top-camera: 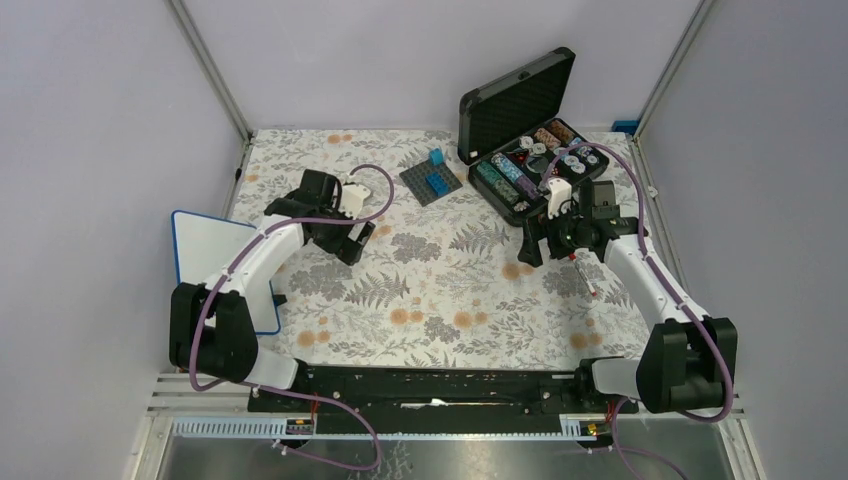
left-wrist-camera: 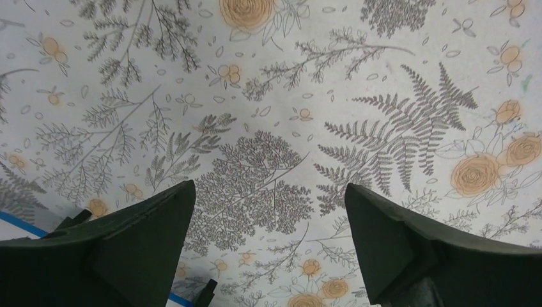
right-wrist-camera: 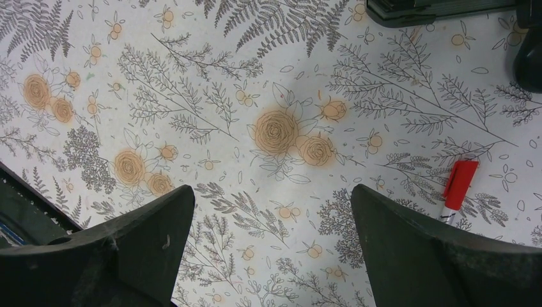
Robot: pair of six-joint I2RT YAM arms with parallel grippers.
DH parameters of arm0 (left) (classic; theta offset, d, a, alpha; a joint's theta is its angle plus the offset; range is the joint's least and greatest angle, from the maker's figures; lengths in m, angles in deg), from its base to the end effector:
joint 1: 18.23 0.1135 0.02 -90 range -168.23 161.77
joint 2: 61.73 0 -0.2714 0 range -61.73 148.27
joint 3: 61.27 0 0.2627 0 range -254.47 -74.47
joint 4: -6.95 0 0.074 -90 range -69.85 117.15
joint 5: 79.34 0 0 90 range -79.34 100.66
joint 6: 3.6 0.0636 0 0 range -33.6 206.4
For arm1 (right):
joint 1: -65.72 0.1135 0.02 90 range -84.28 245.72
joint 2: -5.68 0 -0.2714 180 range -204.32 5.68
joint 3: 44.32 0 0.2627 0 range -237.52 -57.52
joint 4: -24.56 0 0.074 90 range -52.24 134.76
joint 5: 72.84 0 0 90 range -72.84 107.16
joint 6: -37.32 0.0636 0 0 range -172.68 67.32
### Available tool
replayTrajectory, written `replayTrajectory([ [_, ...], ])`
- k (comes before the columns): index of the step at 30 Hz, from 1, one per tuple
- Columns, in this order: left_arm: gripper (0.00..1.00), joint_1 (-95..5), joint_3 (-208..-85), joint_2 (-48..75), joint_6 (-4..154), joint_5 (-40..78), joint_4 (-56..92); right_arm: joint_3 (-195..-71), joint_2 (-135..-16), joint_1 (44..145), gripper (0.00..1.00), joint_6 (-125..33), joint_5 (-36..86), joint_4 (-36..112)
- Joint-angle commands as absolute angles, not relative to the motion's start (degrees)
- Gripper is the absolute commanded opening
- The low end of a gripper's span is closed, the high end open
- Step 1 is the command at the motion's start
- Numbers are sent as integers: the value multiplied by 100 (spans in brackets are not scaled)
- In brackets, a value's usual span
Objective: Write a sentence on the whiteboard
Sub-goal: Move the whiteboard to the center of the board.
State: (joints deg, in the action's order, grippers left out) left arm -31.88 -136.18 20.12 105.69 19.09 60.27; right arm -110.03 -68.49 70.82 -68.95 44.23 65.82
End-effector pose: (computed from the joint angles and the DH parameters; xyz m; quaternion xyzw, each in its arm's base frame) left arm 0.2993 -0.0823 0.2315 0.2914 0.9190 -0.0584 0.2591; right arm 0.2865 0.0546 0.2363 -0.2484 0.8820 0.1861 0.3545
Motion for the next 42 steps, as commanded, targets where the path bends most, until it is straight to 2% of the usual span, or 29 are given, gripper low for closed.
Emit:
replayTrajectory([
  [1,99,-3155,-13638,1768,10769,1692,6098,-11005,-6624,7075,99,-6985,4563,6646],
  [7,99,-2295,-14306,1926,12568,1472,6747,-11009,-6696,7073,99,-7123,4795,6728],
  [10,99,-1961,-14117,1979,13641,1123,6479,-11008,-6688,7073,99,-7186,4871,6761],
  [13,97,-1431,-14213,2229,14343,1250,6268,-11023,-6736,7073,99,-7234,4951,6814],
  [17,83,-998,-14936,3181,14988,1415,6731,-11062,-6819,7073,99,-7263,5045,6905],
  [21,72,-835,-15103,3699,15579,1227,6768,-11079,-6831,7075,99,-7263,5082,6950],
  [30,56,-775,-14687,4204,16246,751,6412,-11087,-6924,7074,99,-7281,5075,6982],
  [37,50,-699,-14507,4475,16465,552,6329,-11092,-6955,7075,99,-7272,5078,6977],
  [42,35,-707,-14439,4533,16598,523,6318,-11105,-6993,7073,99,-7256,5083,6978],
])
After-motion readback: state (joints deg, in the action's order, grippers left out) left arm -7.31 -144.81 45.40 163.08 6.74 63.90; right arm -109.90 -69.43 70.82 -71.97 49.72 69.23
